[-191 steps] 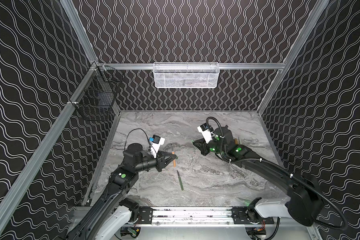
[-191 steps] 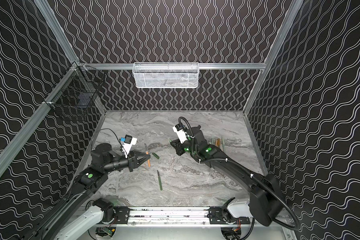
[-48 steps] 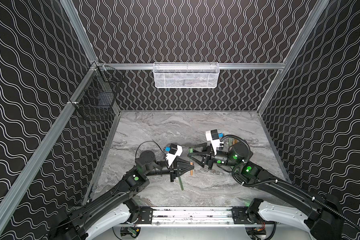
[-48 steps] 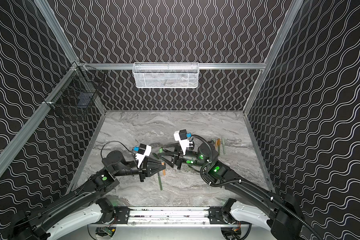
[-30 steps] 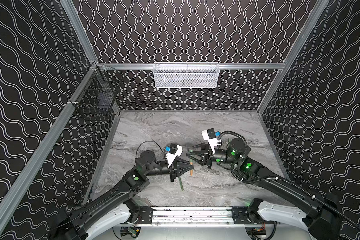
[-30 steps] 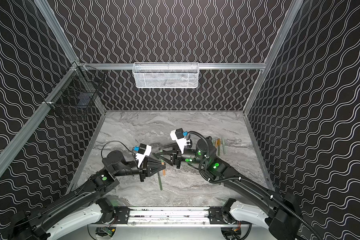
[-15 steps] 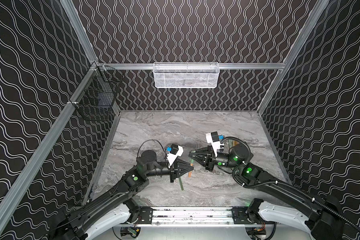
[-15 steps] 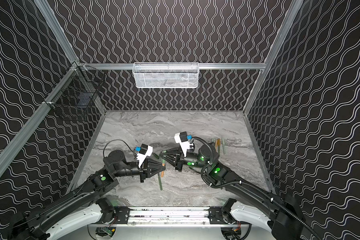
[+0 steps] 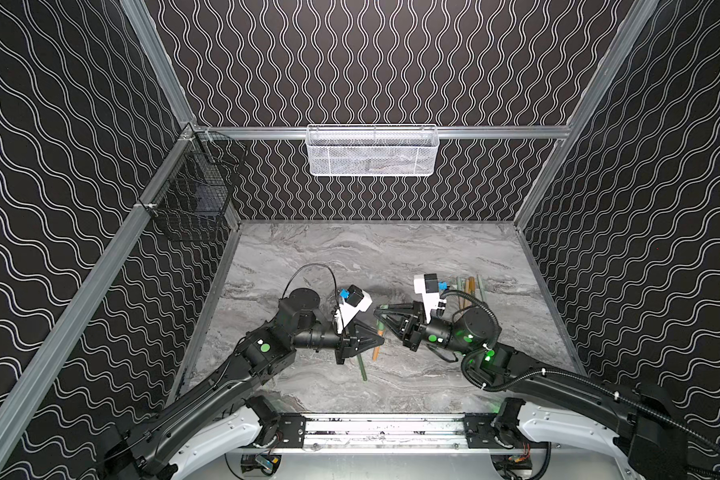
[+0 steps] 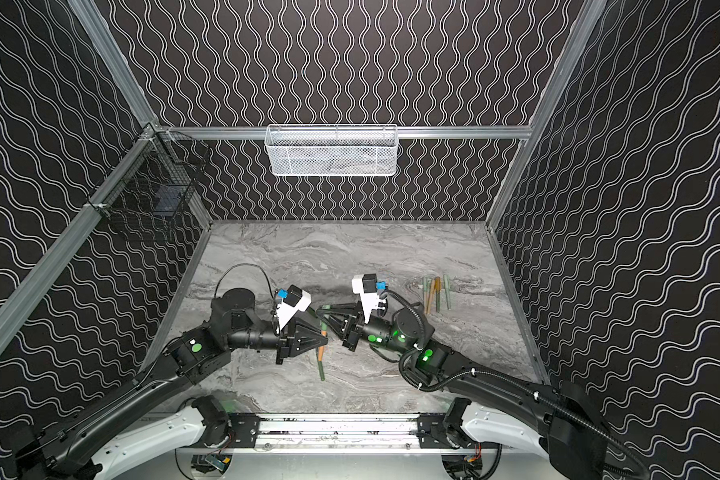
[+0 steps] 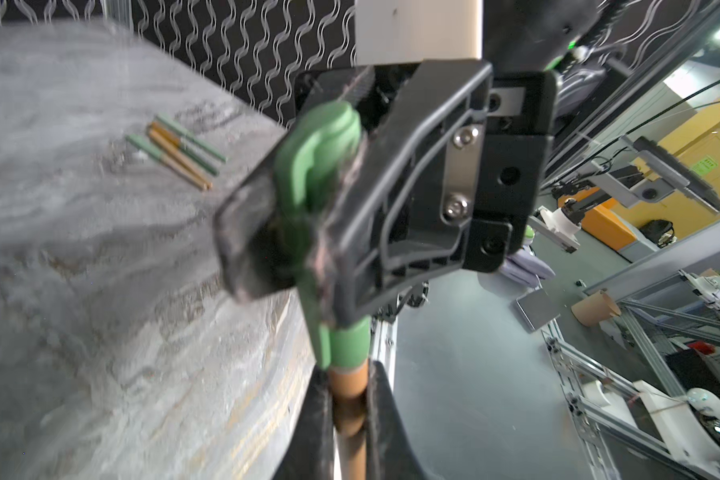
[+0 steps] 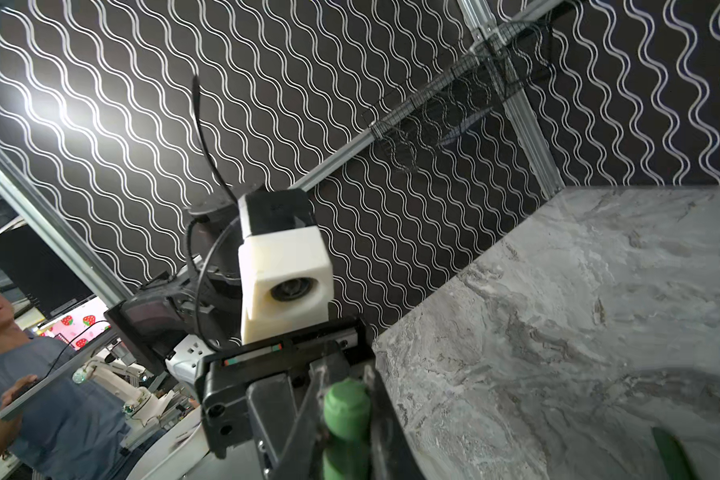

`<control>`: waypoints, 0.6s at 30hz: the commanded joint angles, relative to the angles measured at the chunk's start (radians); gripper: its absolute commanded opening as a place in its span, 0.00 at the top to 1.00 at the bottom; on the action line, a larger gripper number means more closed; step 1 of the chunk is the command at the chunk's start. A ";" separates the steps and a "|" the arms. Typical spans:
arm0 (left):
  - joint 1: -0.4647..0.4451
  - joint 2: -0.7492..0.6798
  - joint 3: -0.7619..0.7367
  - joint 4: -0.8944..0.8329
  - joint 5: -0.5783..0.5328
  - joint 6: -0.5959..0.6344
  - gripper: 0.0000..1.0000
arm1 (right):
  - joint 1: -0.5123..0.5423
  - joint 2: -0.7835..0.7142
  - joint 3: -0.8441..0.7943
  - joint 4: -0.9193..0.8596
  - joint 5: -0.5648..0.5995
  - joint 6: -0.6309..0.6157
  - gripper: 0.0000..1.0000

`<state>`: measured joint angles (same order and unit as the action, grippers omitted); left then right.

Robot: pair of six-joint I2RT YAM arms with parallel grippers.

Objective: Insert the pens into the pen caps
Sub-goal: 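Push the green cap down onto the pen tip with the right gripper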

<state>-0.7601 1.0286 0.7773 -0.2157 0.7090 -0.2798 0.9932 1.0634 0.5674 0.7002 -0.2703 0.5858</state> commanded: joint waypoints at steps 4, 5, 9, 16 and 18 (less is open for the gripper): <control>-0.001 -0.021 0.078 0.540 -0.031 0.129 1.00 | 0.067 0.038 -0.053 -0.231 0.038 0.099 1.00; 0.000 -0.021 0.084 0.541 -0.031 0.134 1.00 | 0.070 0.039 -0.055 -0.230 0.042 0.104 1.00; -0.001 -0.024 0.089 0.564 -0.028 0.131 1.00 | 0.071 0.042 -0.052 -0.233 0.051 0.116 1.00; 0.004 -0.034 0.079 0.694 0.009 0.087 1.00 | 0.094 0.085 -0.077 -0.097 -0.025 0.102 1.00; 0.006 -0.022 0.094 0.743 0.091 0.058 1.00 | 0.096 0.100 -0.083 -0.085 -0.059 0.075 1.00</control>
<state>-0.7582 1.0027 0.8368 -0.4839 0.6765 -0.2394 1.0767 1.1332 0.5053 0.8349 -0.1791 0.6708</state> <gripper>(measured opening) 0.107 0.154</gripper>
